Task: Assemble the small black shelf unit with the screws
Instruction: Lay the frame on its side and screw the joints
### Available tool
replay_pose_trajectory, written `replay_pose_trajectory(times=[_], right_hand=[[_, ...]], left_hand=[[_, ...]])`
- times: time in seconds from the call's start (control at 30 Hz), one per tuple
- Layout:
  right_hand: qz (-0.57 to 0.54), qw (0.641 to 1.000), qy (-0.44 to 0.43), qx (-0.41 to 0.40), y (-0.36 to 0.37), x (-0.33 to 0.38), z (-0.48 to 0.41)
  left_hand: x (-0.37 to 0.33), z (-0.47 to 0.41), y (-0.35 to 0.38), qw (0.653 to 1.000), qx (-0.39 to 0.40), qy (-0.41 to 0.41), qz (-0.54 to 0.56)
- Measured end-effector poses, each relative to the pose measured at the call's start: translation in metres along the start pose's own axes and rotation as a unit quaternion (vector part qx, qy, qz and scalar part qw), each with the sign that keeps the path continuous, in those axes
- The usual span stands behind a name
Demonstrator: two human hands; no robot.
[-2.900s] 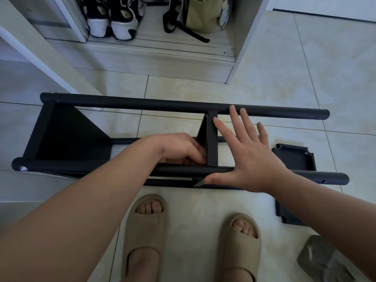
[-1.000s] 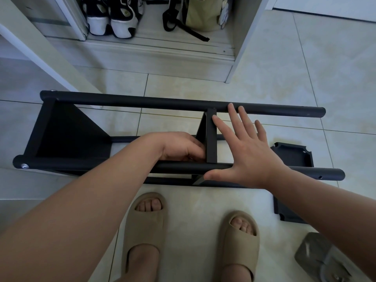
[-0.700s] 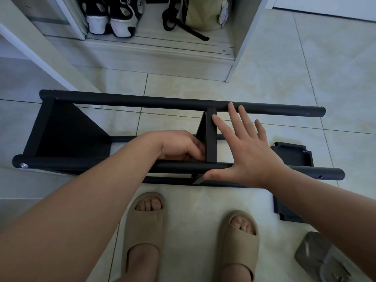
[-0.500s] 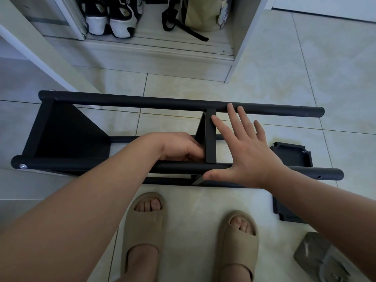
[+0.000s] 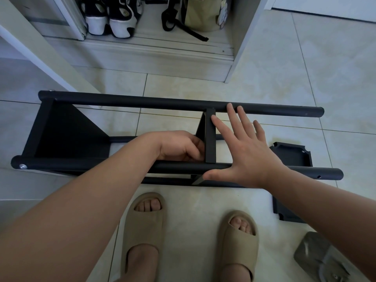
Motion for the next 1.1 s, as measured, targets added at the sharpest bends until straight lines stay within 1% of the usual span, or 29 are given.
replay_pose_trajectory(times=[0.1, 0.27, 0.37, 0.53, 0.63, 0.67, 0.77, 0.83, 1.0, 1.1], right_hand=[[-0.002, 1.0, 0.0, 0.0, -0.0002, 0.0003, 0.0004], [-0.002, 1.0, 0.0, 0.003, -0.0008, 0.0006, 0.0004], [-0.003, 1.0, 0.0, 0.005, -0.0009, 0.0008, 0.0004], [-0.002, 1.0, 0.0, 0.004, -0.0013, 0.0006, 0.0004], [0.0, 1.0, -0.001, 0.006, -0.0011, 0.0007, 0.0006], [0.0, 1.0, -0.001, 0.006, -0.0011, 0.0007, 0.0005], [-0.003, 1.0, -0.001, 0.006, -0.0011, 0.0009, 0.0006], [-0.002, 1.0, 0.0, 0.007, -0.0012, 0.0009, 0.0006], [-0.003, 1.0, 0.0, 0.003, -0.0011, 0.0008, 0.0006], [-0.007, 1.0, -0.001, 0.0, -0.0011, 0.0007, 0.0007]], left_hand=[[0.0008, -0.0014, 0.0006, 1.0, -0.005, 0.01, 0.019], [0.0017, -0.0021, -0.0008, 0.999, -0.019, 0.002, -0.043], [0.0021, -0.0023, -0.0015, 1.0, -0.021, 0.001, -0.018], [-0.0014, 0.0018, 0.0006, 1.0, -0.013, 0.01, -0.023], [-0.0014, 0.0007, 0.0025, 1.0, -0.003, 0.013, 0.012], [-0.0005, -0.0005, 0.0022, 1.0, -0.006, 0.01, 0.004], [0.0001, -0.0013, 0.001, 0.997, -0.023, 0.003, -0.068], [-0.0006, -0.0005, 0.0005, 0.996, -0.03, 0.0, -0.084], [-0.0002, 0.0018, 0.0012, 1.0, -0.017, 0.005, -0.017], [-0.001, 0.0008, 0.0032, 1.0, -0.011, 0.012, -0.018]])
Point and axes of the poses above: each hand's wrist, its own z-axis away from the middle knuckle, its own y-axis out of the palm, x = y × z, the point moved 3 cm from there along -z, towards the middle knuckle, and after that the axes turned 12 degrees about z, right-handed, at the moved point
